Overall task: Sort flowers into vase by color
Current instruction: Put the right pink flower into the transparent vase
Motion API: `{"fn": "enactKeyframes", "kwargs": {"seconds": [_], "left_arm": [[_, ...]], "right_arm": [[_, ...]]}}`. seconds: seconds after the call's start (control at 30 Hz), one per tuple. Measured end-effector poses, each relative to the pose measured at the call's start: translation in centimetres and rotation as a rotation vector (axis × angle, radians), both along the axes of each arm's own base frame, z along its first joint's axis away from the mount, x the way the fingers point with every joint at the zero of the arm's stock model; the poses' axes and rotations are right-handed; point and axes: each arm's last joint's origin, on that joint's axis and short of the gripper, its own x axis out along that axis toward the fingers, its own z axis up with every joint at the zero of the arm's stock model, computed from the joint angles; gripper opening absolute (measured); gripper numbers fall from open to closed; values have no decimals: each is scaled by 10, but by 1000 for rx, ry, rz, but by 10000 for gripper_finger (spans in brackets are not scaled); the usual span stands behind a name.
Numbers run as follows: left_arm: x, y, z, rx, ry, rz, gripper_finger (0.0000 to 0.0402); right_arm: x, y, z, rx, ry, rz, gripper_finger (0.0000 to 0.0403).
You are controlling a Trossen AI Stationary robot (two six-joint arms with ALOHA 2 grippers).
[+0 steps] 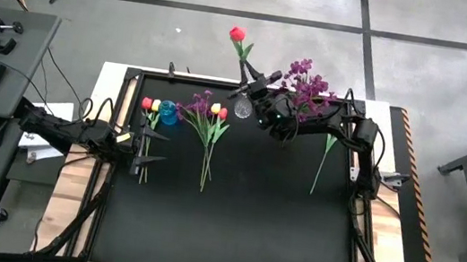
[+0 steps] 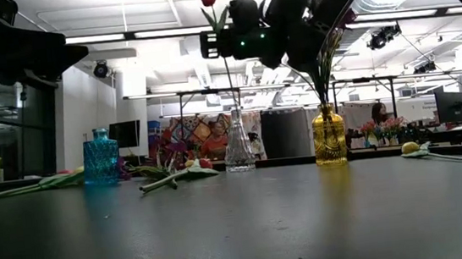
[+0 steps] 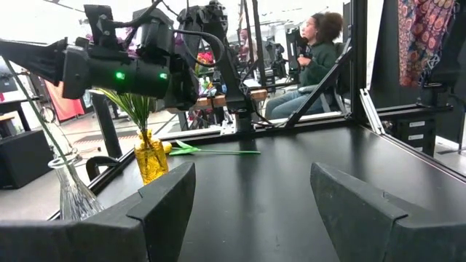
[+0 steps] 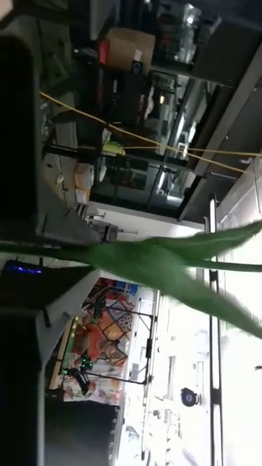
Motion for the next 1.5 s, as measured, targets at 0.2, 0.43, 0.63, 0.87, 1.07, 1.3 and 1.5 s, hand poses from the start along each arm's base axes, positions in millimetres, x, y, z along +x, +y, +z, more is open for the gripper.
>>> {"fn": "enactKeyframes", "kwargs": {"seconds": [0.2, 0.43, 0.63, 0.87, 1.07, 1.3, 1.5], "left_arm": [[0, 0, 0, 0, 0, 0, 262], [0, 0, 0, 0, 0, 0, 262], [0, 0, 0, 0, 0, 0, 262], [0, 0, 0, 0, 0, 0, 262], [0, 0, 0, 0, 0, 0, 262], [0, 0, 0, 0, -1, 0, 262], [0, 0, 0, 0, 0, 0, 262]], "right_arm": [[5, 16, 0, -30, 65, -29, 137], [8, 30, -1, -9, 108, -119, 208], [11, 41, -3, -2, 121, -103, 226], [18, 58, -8, 9, 178, -53, 227], [28, 86, -20, 62, 264, 61, 227], [36, 133, -60, 198, 592, 261, 227], [24, 166, -90, 380, 838, 322, 227]]}}
